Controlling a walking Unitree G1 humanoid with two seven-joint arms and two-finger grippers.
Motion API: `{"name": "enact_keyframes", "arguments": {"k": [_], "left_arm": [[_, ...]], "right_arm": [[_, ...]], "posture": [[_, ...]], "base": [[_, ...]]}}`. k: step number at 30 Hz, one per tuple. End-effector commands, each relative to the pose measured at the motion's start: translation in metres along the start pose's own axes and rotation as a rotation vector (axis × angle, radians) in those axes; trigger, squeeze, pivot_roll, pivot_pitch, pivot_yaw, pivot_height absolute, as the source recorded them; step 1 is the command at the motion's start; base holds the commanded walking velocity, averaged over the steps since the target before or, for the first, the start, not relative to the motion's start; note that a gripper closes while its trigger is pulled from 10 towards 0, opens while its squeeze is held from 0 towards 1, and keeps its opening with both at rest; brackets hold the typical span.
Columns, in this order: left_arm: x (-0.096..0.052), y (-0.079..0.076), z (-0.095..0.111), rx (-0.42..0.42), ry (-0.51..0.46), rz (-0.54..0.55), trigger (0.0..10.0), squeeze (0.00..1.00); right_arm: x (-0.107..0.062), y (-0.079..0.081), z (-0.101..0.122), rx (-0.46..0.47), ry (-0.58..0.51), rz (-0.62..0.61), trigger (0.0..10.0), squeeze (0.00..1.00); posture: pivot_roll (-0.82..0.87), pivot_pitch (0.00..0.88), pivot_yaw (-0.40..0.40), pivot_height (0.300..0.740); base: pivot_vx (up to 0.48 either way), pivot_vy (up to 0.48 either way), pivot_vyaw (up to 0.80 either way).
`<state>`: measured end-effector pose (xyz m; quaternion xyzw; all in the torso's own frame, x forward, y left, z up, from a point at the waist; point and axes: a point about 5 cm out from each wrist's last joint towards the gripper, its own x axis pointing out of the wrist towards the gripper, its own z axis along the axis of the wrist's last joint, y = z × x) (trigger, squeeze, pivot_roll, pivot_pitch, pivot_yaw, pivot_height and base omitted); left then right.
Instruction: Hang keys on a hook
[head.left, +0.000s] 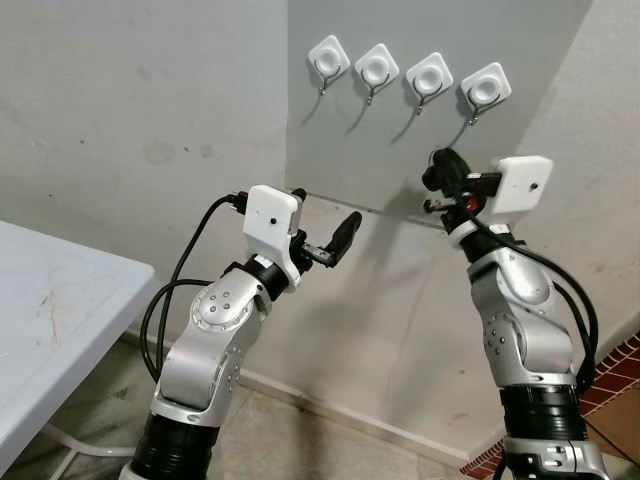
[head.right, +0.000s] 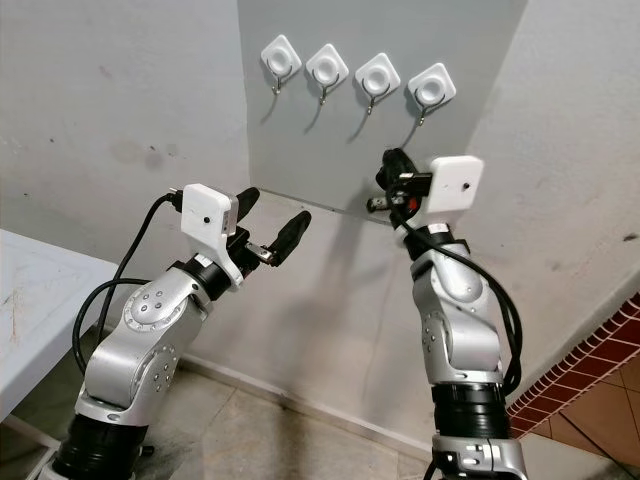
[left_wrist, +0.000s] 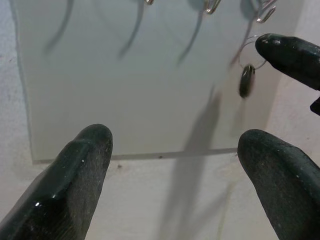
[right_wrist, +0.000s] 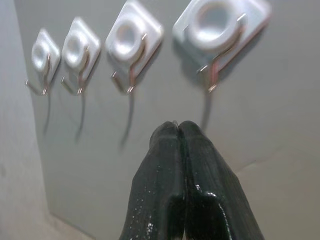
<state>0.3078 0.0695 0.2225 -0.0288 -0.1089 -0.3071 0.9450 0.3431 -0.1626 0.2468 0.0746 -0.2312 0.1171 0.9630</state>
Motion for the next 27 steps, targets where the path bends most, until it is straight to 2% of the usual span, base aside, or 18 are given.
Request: {"name": "enact_keyframes", "arguments": {"k": [1, 8, 15, 27], "left_arm": [[0.002, -0.005, 0.01, 0.018, -0.03, -0.03, 10.0, 0.0], [0.003, -0.006, 0.01, 0.024, -0.028, -0.037, 10.0, 0.0], [0.003, -0.008, 0.01, 0.02, -0.025, -0.043, 10.0, 0.0], [0.002, -0.009, 0.01, 0.015, -0.027, -0.038, 10.0, 0.0]], "right_arm": [[0.001, -0.003, 0.008, 0.005, -0.044, 0.0, 10.0, 0.0], [-0.006, 0.001, 0.019, 0.03, -0.11, 0.079, 10.0, 0.0], [-0.001, 0.001, 0.031, 0.054, -0.177, 0.068, 10.0, 0.0], [0.005, -0.003, 0.032, 0.113, -0.162, 0.024, 10.0, 0.0]], "posture": [[0.01, 0.087, -0.03, 0.74], [0.0, 0.089, -0.024, 0.74], [0.0, 0.078, -0.023, 0.74], [0.01, 0.063, -0.031, 0.74]], "base": [[0.0, 0.0, 0.0], [0.0, 0.0, 0.0], [0.0, 0.0, 0.0], [0.0, 0.0, 0.0]]}}
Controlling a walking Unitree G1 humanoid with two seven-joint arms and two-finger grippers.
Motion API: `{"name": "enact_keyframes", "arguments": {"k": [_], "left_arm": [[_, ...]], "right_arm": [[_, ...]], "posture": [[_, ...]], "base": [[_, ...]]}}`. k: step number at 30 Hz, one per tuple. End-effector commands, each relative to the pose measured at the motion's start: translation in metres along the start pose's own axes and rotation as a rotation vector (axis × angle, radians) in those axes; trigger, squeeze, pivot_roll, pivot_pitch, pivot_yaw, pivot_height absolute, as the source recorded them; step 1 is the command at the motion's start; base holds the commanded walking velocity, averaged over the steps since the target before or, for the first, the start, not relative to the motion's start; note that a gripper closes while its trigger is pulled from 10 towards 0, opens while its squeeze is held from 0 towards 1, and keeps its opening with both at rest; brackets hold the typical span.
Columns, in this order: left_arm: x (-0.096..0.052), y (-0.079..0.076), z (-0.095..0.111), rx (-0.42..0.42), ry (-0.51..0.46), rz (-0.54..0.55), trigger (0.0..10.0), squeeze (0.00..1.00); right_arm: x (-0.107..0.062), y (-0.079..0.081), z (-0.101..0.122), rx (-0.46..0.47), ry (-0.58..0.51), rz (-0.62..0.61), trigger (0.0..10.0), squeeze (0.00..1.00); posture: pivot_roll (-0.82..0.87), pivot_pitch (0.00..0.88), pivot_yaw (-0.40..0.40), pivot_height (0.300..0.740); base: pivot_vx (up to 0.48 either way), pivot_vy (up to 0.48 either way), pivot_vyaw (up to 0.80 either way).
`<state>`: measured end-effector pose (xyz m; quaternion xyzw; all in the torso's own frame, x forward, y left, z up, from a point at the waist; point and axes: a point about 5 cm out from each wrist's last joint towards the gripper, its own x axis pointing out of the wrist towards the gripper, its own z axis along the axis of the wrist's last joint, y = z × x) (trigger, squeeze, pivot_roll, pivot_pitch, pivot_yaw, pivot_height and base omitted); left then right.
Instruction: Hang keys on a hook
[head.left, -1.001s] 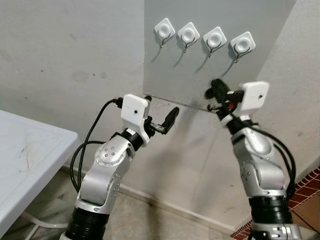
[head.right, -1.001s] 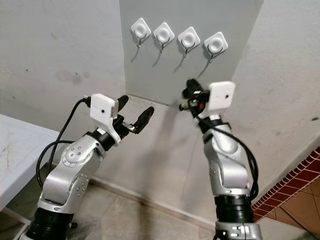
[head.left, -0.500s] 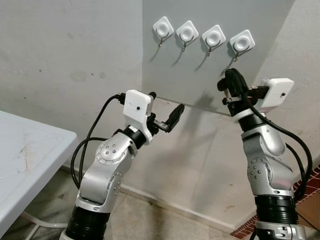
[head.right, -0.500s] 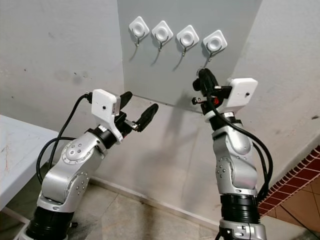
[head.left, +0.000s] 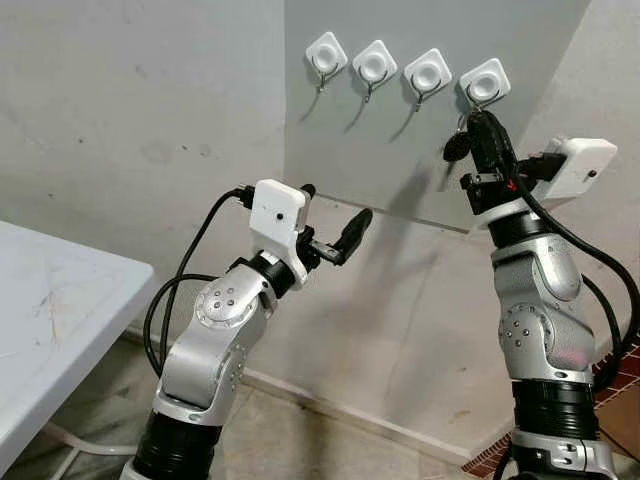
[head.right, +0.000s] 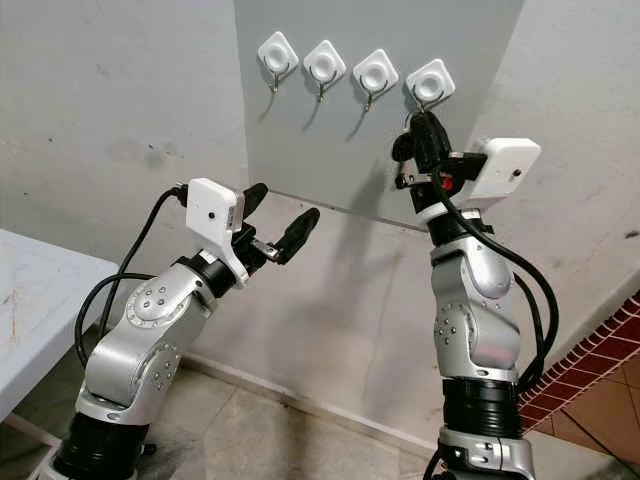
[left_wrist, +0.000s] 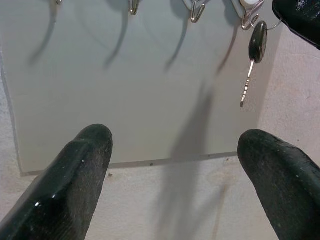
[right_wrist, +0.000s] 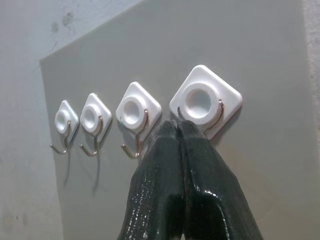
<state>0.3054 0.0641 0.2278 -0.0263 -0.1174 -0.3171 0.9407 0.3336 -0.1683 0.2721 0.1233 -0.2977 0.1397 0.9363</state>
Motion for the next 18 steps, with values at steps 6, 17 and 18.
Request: {"name": "enact_keyframes", "arguments": {"k": [6, 17, 18], "left_arm": [[0.0, -0.004, 0.005, -0.008, -0.015, -0.009, 10.0, 0.0], [-0.004, -0.003, 0.004, -0.017, -0.011, 0.006, 10.0, 0.0], [-0.004, -0.003, 0.004, -0.017, -0.011, 0.006, 10.0, 0.0]], "right_arm": [[0.003, -0.008, 0.001, 0.077, 0.008, -0.063, 10.0, 0.0], [-0.008, -0.021, -0.015, 0.175, 0.071, -0.17, 10.0, 0.0], [-0.008, -0.021, -0.015, 0.175, 0.071, -0.17, 10.0, 0.0]], "posture": [[0.01, 0.065, -0.034, 0.74], [0.02, 0.057, -0.036, 0.74], [0.02, 0.057, -0.036, 0.74]], "base": [[0.0, 0.0, 0.0], [0.0, 0.0, 0.0], [0.0, 0.0, 0.0]]}}
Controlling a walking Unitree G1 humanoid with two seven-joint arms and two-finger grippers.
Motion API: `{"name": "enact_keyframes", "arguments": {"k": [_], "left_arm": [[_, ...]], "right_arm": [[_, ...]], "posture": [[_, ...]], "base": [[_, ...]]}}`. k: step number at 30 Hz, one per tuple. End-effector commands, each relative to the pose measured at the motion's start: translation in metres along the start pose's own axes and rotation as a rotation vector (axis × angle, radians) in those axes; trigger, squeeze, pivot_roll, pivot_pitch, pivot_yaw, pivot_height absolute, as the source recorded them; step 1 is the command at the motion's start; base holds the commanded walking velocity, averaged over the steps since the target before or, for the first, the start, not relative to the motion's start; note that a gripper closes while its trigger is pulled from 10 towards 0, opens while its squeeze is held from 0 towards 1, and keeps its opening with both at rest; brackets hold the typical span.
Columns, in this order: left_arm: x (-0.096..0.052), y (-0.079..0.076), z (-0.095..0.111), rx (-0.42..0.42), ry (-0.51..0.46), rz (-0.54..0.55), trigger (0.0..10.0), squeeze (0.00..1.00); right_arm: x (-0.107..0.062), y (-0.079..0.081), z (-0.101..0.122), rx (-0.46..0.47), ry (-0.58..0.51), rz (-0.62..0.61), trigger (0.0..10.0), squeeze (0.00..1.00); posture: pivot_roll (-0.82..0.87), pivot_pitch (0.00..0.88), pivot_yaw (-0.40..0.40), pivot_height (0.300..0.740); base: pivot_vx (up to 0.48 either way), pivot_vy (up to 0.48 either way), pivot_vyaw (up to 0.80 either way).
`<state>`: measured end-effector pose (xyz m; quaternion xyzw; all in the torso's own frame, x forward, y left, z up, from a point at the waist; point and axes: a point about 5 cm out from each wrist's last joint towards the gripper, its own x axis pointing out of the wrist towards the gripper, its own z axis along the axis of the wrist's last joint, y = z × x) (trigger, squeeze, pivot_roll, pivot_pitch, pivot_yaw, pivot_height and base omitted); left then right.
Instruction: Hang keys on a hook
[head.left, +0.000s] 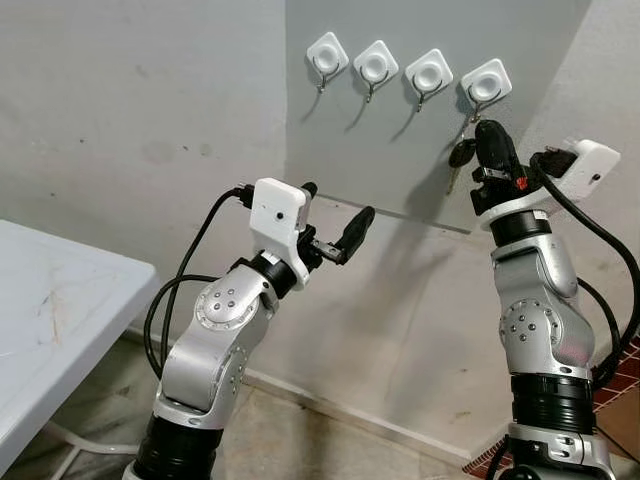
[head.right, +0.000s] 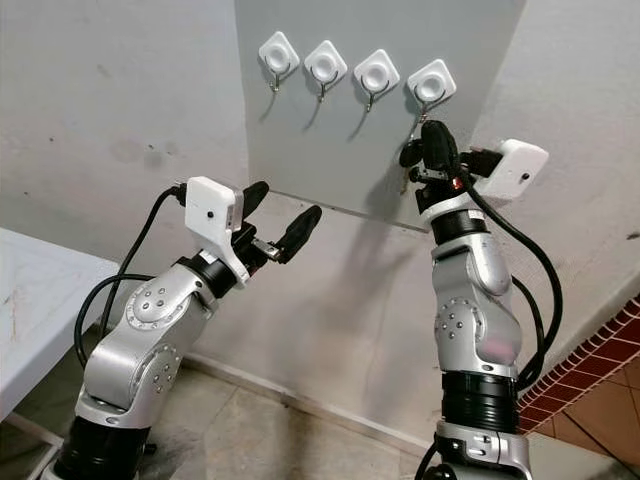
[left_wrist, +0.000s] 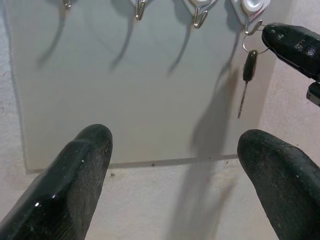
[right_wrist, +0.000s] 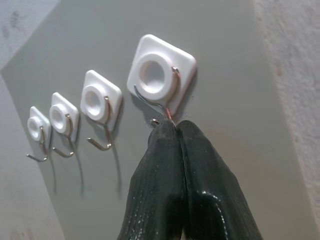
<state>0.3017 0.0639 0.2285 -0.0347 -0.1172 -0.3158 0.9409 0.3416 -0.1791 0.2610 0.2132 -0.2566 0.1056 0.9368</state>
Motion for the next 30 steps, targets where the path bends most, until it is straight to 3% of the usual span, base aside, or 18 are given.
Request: {"name": "enact_keyframes", "arguments": {"k": [1, 7, 8, 13, 14, 15, 21, 25, 30], "left_arm": [[-0.002, -0.001, 0.003, -0.002, -0.005, 0.003, 10.0, 0.0], [-0.003, 0.001, 0.001, -0.006, 0.001, 0.014, 10.0, 0.0], [-0.003, 0.002, 0.001, -0.007, 0.002, 0.017, 10.0, 0.0], [-0.005, 0.004, 0.0, -0.009, 0.008, 0.036, 10.0, 0.0], [-0.005, 0.004, 0.0, -0.008, 0.009, 0.039, 10.0, 0.0], [-0.005, 0.005, 0.0, -0.008, 0.01, 0.044, 10.0, 0.0], [-0.008, 0.011, -0.007, -0.016, 0.028, 0.088, 10.0, 0.0], [-0.016, 0.026, -0.024, -0.027, 0.062, 0.194, 10.0, 0.0], [-0.032, 0.049, -0.052, -0.063, 0.14, 0.363, 10.0, 0.0]], "right_arm": [[-0.005, -0.01, -0.007, 0.028, 0.033, -0.056, 10.0, 0.0], [-0.01, -0.012, -0.014, 0.05, 0.062, -0.068, 10.0, 0.0], [-0.011, -0.012, -0.015, 0.056, 0.064, -0.069, 10.0, 1.0], [-0.018, -0.01, -0.018, 0.063, 0.075, -0.068, 10.0, 1.0], [-0.019, -0.01, -0.019, 0.053, 0.076, -0.071, 10.0, 0.87], [-0.02, -0.01, -0.02, 0.042, 0.084, -0.076, 10.0, 0.0], [-0.033, -0.014, -0.028, -0.006, 0.119, -0.101, 10.0, 0.0], [-0.055, -0.022, -0.043, -0.088, 0.201, -0.151, 10.0, 0.0], [-0.081, -0.031, -0.059, -0.298, 0.315, -0.186, 10.0, 0.0]], "posture": [[0.02, 0.058, -0.035, 0.74], [0.02, 0.066, -0.037, 0.74], [0.02, 0.07, -0.038, 0.74], [0.02, 0.077, -0.038, 0.74], [0.02, 0.078, -0.038, 0.74], [0.02, 0.078, -0.038, 0.74], [0.02, 0.079, -0.038, 0.74], [0.02, 0.078, -0.038, 0.74], [0.01, 0.074, -0.037, 0.74]], "base": [[0.0, 0.0, 0.0], [0.0, 0.0, 0.0], [0.0, 0.0, 0.0], [0.0, 0.0, 0.0], [0.0, 0.0, 0.0], [0.0, 0.0, 0.0], [0.0, 0.0, 0.0], [0.0, 0.0, 0.0], [0.0, 0.0, 0.0]]}}
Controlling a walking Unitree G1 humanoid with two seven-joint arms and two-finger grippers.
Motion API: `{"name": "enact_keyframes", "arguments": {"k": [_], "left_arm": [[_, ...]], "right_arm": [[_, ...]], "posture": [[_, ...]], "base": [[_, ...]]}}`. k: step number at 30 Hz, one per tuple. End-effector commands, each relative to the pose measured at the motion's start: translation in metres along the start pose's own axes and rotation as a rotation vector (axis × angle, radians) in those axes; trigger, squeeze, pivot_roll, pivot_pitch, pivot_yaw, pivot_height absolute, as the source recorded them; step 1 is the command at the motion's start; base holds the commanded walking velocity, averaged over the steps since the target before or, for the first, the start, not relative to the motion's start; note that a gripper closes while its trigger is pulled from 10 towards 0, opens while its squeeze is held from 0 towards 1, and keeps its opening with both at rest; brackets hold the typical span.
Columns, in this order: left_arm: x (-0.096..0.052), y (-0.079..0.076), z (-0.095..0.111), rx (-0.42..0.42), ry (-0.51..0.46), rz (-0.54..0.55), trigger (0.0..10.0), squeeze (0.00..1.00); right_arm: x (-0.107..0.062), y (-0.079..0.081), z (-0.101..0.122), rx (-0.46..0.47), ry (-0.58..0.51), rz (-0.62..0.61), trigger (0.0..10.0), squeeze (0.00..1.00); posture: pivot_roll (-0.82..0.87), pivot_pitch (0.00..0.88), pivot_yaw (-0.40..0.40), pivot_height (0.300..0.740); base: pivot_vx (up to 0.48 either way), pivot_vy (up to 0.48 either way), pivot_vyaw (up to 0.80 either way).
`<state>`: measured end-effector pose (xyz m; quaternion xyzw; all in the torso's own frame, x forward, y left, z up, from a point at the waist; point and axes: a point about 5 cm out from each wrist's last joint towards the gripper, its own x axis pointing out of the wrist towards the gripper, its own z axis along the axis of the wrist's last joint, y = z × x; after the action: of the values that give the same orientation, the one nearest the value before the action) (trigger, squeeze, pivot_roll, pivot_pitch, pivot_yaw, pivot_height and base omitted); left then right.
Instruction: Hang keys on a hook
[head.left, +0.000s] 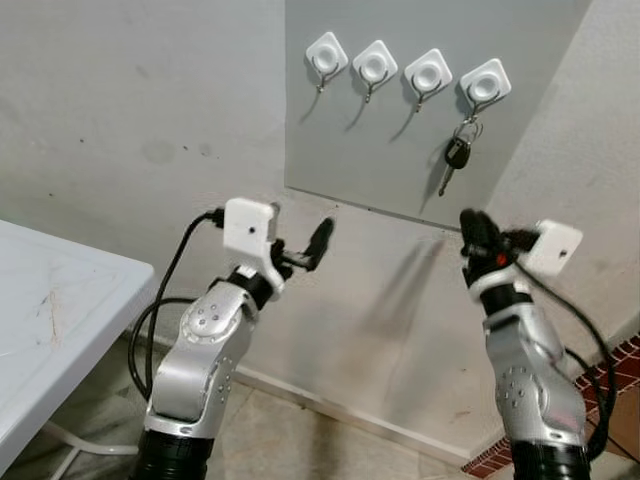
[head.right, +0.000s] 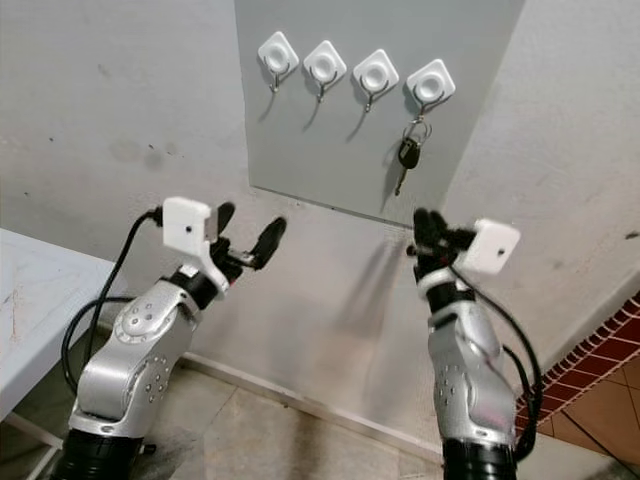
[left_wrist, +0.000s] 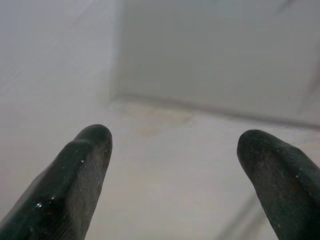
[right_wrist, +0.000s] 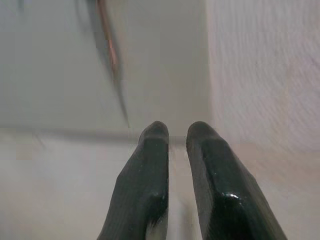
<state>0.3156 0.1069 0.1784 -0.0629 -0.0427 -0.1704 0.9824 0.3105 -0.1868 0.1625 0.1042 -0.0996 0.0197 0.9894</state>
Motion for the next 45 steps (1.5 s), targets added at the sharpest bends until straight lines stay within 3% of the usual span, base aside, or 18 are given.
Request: {"name": "enact_keyframes", "arguments": {"k": [1, 6, 10, 32, 45], "left_arm": [[-0.004, 0.012, -0.01, 0.001, 0.025, 0.071, 10.0, 0.0], [-0.013, 0.027, -0.03, -0.003, 0.065, 0.165, 10.0, 0.0], [-0.015, 0.029, -0.034, 0.001, 0.062, 0.185, 10.0, 0.0], [-0.01, 0.038, -0.048, -0.022, 0.061, 0.22, 10.0, 0.0], [-0.009, 0.041, -0.045, -0.01, 0.046, 0.221, 10.0, 0.0]], "right_arm": [[-0.004, -0.002, -0.003, -0.084, 0.014, -0.016, 10.0, 0.0], [-0.015, 0.002, -0.017, -0.124, 0.054, 0.004, 10.0, 0.0], [-0.019, 0.004, -0.024, -0.131, 0.074, 0.006, 10.0, 0.0], [-0.014, 0.0, -0.035, -0.242, 0.111, 0.02, 10.0, 0.0], [-0.013, -0.004, -0.036, -0.275, 0.12, 0.013, 10.0, 0.0]], "posture": [[0.01, 0.071, -0.037, 0.74], [0.01, 0.054, -0.036, 0.74], [0.01, 0.044, -0.037, 0.74], [0.02, 0.012, -0.052, 0.74], [0.02, 0.031, -0.055, 0.74]], "base": [[0.0, 0.0, 0.0], [0.0, 0.0, 0.0], [0.0, 0.0, 0.0], [0.0, 0.0, 0.0], [0.0, 0.0, 0.8]]}}
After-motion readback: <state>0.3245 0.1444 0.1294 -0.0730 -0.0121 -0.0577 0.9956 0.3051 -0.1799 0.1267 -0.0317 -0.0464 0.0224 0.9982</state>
